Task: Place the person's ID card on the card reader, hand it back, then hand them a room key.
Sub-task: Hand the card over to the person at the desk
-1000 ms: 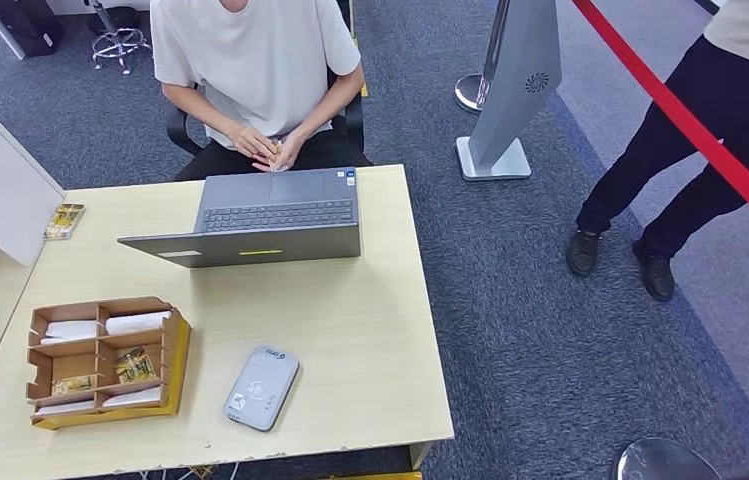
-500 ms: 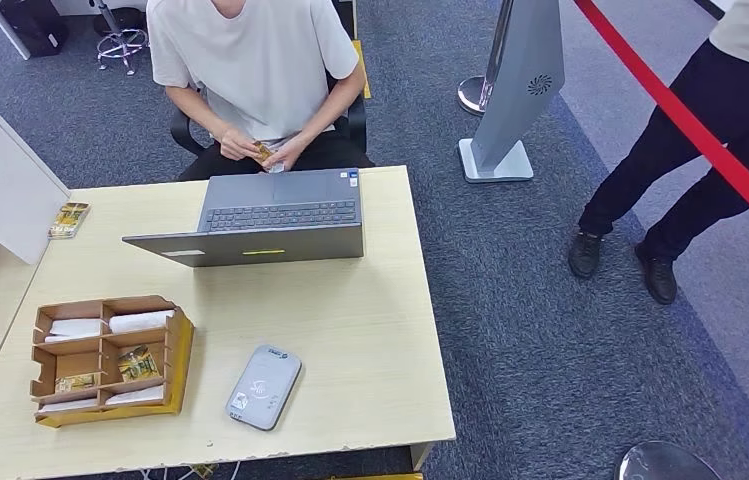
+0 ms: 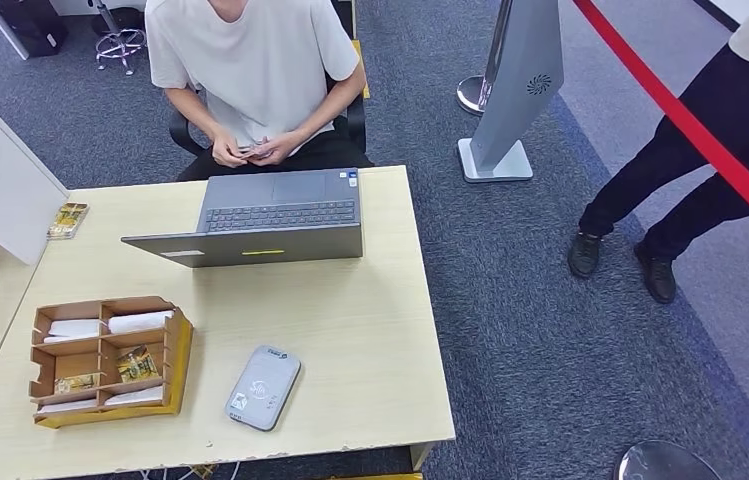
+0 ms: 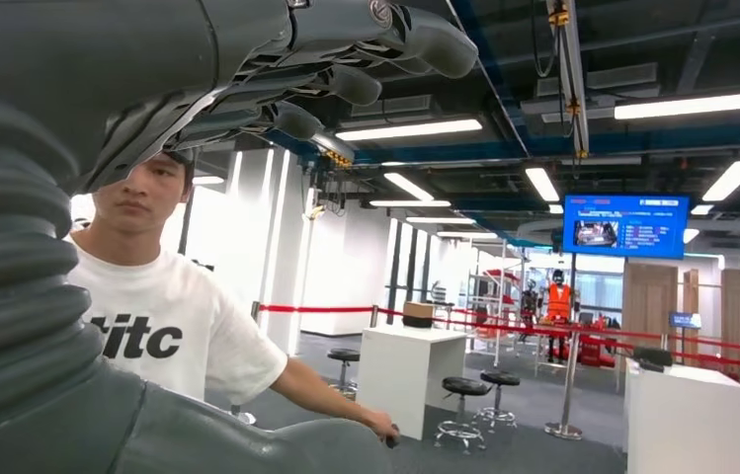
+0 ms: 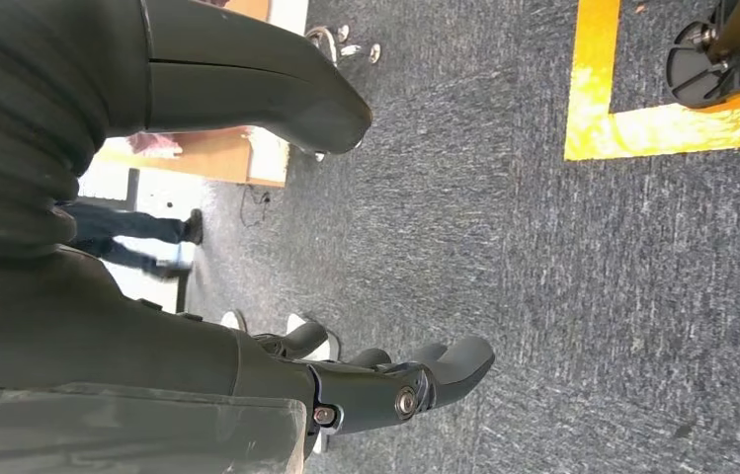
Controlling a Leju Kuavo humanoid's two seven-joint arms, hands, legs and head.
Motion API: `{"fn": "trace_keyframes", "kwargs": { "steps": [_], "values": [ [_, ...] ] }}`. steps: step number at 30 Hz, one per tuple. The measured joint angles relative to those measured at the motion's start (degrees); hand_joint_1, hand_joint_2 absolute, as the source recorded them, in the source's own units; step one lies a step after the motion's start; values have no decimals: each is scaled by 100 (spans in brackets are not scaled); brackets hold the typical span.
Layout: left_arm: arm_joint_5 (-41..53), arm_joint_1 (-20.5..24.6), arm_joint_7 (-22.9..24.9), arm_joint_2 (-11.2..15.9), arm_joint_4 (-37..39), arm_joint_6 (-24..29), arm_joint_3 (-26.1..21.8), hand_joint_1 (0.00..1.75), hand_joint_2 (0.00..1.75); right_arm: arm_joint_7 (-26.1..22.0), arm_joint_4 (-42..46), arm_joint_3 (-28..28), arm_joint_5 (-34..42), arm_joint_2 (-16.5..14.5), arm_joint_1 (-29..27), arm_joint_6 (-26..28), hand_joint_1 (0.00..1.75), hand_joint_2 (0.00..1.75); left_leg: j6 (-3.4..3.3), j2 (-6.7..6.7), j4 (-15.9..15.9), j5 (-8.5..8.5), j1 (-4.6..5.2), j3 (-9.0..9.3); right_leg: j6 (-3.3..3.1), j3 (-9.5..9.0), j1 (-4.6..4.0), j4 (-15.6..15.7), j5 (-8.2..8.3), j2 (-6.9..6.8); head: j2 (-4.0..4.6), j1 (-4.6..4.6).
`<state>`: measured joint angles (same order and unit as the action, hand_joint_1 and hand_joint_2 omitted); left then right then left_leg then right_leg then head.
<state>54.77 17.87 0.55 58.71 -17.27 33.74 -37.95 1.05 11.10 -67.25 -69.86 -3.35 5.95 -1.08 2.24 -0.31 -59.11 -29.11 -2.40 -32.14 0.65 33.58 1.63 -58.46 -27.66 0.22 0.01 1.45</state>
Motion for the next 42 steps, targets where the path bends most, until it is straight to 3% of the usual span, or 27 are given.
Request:
{"fn": "trace_keyframes", "kwargs": {
  "steps": [5,8,10,13,15,19,30,42],
  "values": [
    [-281,-361,131,-30,62,-203,-407,0,175,19,0,-2,-12,10,-2,-30,0,175,0,1,0,-1,0,1,0,0,0,3,0,-1,0,1],
    [-551,-581,379,-186,103,-389,-751,0,175,37,0,-9,-6,20,-1,-51,0,175,-1,3,0,-3,5,3,1,-4,4,7,-1,-2,-1,2],
    [-776,-809,739,-602,130,-378,-1066,0,175,56,0,-24,19,25,-3,-55,0,175,-6,2,12,-4,31,19,7,-12,28,11,-4,-2,-1,8],
    [-973,-1177,1042,-1571,248,-80,-1508,0,175,77,-1,-41,58,25,-12,-50,0,175,-22,-6,32,-6,73,49,23,-26,72,14,-12,7,1,-33],
    [-987,-1348,1126,-2072,362,-23,-1637,0,175,84,-2,-48,79,28,-23,-41,0,175,-28,-6,22,-10,51,42,27,-32,54,24,-11,9,1,-53],
    [-929,-1505,1307,-2678,450,-86,-1805,0,175,80,2,-69,93,56,-29,-25,0,175,-32,14,10,-12,30,28,36,-46,29,43,-4,-11,1,-22],
    [-714,-1583,1458,-3552,462,-172,-1850,0,175,52,2,-90,108,62,-30,-8,0,175,-35,22,8,-14,29,29,37,-53,28,46,-3,-19,0,-14],
    [-577,-1597,1603,-3908,462,-240,-1864,0,175,59,2,-90,108,62,-30,5,0,175,-35,23,8,-13,26,30,37,-53,25,45,-3,-19,0,-15]
  ]
}}
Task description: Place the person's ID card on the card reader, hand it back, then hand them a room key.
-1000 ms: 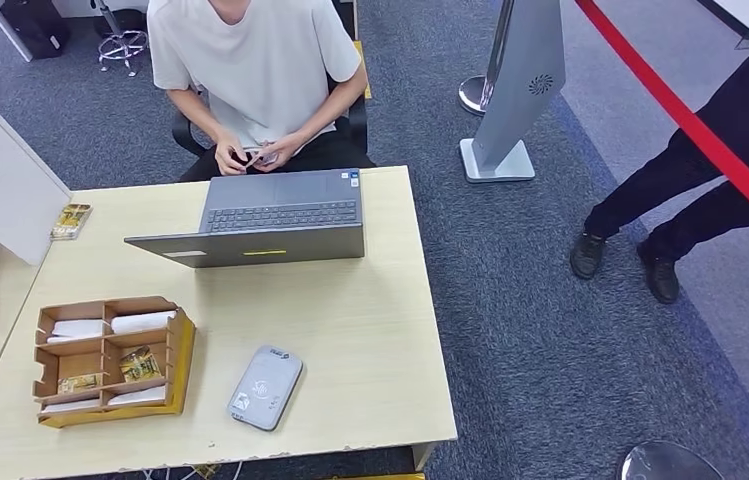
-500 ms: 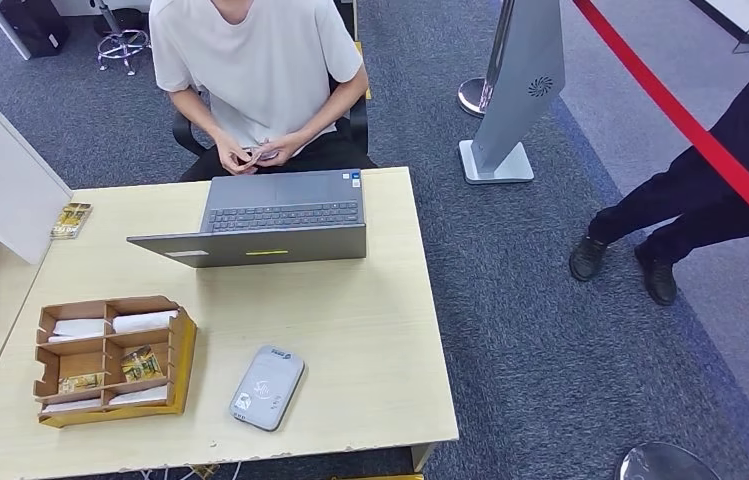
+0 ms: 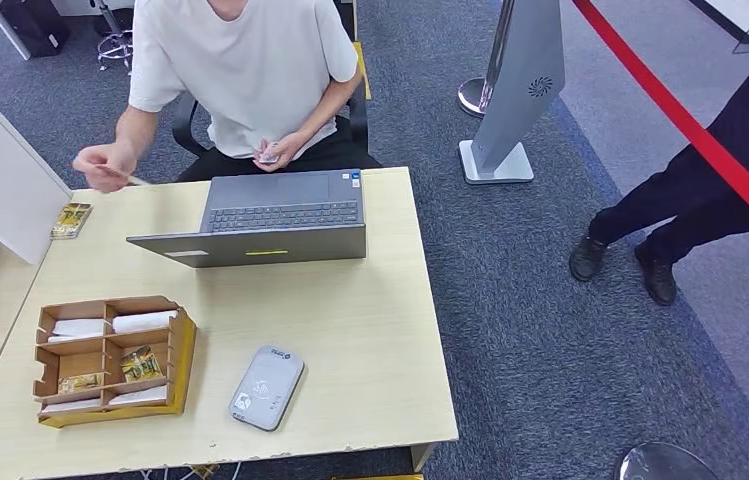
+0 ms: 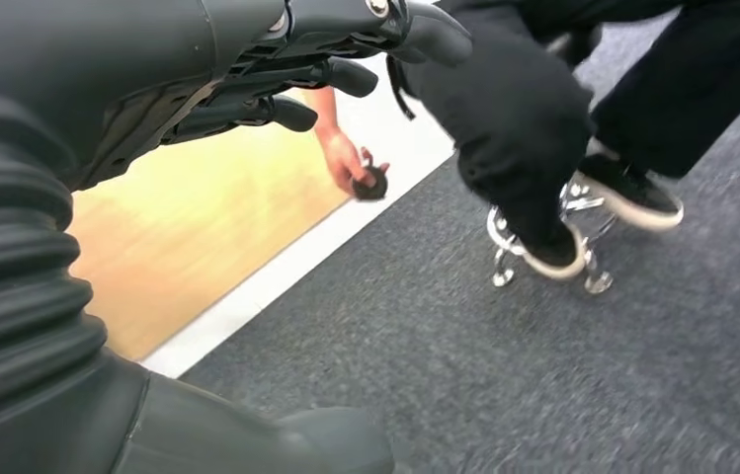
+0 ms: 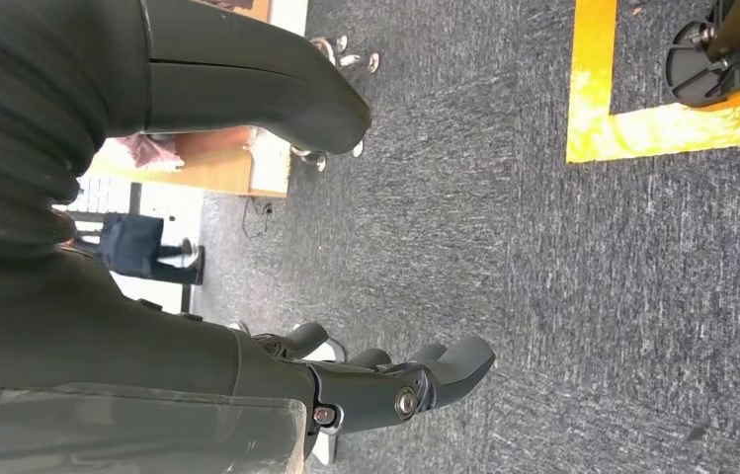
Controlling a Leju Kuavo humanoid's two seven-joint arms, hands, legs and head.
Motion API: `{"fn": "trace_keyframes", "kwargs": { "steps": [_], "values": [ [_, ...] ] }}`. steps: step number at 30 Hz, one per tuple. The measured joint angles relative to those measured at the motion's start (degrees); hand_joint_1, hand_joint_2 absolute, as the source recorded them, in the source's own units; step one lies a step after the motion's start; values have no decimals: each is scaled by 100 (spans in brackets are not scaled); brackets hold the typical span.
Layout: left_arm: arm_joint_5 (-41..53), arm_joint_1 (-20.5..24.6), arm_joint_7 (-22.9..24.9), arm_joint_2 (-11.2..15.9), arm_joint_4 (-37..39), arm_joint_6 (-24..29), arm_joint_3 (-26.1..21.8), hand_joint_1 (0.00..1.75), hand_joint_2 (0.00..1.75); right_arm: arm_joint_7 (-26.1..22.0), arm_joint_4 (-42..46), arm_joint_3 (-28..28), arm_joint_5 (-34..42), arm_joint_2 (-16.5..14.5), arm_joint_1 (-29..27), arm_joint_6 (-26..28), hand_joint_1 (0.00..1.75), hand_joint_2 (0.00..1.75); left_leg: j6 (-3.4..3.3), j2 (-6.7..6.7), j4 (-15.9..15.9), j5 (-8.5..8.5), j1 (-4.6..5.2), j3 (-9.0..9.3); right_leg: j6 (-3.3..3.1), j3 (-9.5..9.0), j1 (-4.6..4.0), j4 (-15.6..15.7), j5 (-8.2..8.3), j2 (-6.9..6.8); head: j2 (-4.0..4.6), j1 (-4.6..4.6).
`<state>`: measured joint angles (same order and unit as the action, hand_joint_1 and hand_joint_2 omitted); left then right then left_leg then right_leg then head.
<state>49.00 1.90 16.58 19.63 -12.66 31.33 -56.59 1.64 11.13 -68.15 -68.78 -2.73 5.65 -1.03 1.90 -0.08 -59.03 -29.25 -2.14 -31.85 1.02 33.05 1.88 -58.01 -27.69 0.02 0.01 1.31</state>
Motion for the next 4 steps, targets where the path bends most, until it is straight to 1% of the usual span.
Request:
{"fn": "trace_keyframes", "kwargs": {
  "steps": [4],
  "values": [
    [146,0,-76,-293,0,-14,0,0,175,7,-1,-1,8,-2,0,35,0,175,0,0,-1,0,2,1,1,-1,1,1,0,0,-1,8]
  ]
}}
